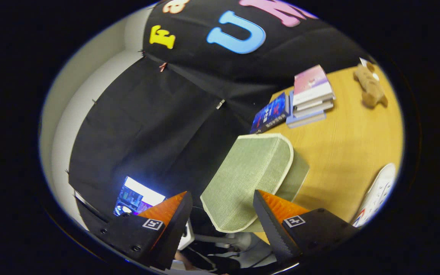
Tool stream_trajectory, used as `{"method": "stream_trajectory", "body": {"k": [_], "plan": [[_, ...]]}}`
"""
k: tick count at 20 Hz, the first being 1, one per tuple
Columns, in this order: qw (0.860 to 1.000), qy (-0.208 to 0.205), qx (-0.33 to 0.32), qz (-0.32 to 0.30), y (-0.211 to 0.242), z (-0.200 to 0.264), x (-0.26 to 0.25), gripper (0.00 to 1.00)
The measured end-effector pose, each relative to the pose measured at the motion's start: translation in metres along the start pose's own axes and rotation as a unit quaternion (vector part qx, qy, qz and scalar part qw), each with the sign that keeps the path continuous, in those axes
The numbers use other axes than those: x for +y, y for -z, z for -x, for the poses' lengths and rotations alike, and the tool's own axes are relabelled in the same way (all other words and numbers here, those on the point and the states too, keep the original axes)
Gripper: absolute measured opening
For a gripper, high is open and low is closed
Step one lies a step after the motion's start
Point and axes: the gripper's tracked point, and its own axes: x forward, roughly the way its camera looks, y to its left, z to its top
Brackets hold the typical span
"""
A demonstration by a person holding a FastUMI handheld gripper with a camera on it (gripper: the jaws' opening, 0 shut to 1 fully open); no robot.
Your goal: Open the storage box then place both shoes into the box .Put the left shoe in first, then the right shoe, with the right side of both shoes facing outward in a uniform manner.
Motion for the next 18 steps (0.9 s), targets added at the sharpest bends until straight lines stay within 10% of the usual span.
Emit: {"method": "stream_trajectory", "body": {"k": [9,18], "plan": [[0.963,-0.088,0.062,-0.247,0.034,-0.042,-0.079,0.98],[0.928,-0.173,0.066,-0.322,0.024,-0.050,-0.060,0.86]]}}
